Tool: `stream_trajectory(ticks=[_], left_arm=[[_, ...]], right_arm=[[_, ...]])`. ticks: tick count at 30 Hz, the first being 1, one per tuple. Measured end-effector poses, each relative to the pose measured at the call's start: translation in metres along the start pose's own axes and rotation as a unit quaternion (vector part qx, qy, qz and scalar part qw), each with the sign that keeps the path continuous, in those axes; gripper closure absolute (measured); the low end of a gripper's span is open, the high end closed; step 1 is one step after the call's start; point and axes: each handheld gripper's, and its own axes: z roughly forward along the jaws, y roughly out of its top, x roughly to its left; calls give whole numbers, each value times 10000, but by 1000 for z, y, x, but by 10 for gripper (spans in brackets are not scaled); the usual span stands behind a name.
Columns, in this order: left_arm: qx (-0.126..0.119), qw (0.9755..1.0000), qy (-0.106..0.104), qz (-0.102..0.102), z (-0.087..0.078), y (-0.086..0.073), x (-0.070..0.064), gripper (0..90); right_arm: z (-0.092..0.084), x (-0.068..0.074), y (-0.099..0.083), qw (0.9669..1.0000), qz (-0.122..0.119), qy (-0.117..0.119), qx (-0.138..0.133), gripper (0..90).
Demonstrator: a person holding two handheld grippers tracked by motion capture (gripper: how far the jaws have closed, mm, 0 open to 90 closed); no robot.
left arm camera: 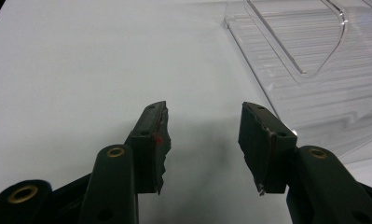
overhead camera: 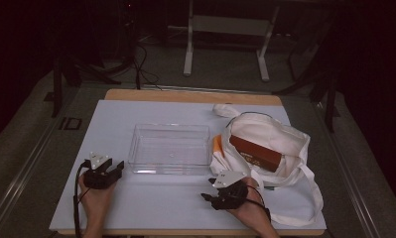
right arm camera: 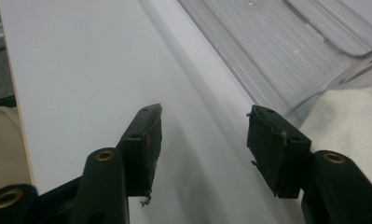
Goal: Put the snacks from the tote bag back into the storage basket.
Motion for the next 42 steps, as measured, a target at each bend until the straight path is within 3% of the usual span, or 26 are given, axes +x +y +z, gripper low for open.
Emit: stream_trajectory(ticks=[31,42], left_arm=[[-12,10000,23,39,0,0,-1,520],[-7,10000,20,29,0,0,-1,518]], right_arm=[[-11,-11,21,9970,-466,-17,611,432],[-14,-16,25,9964,-456,25,709,438]])
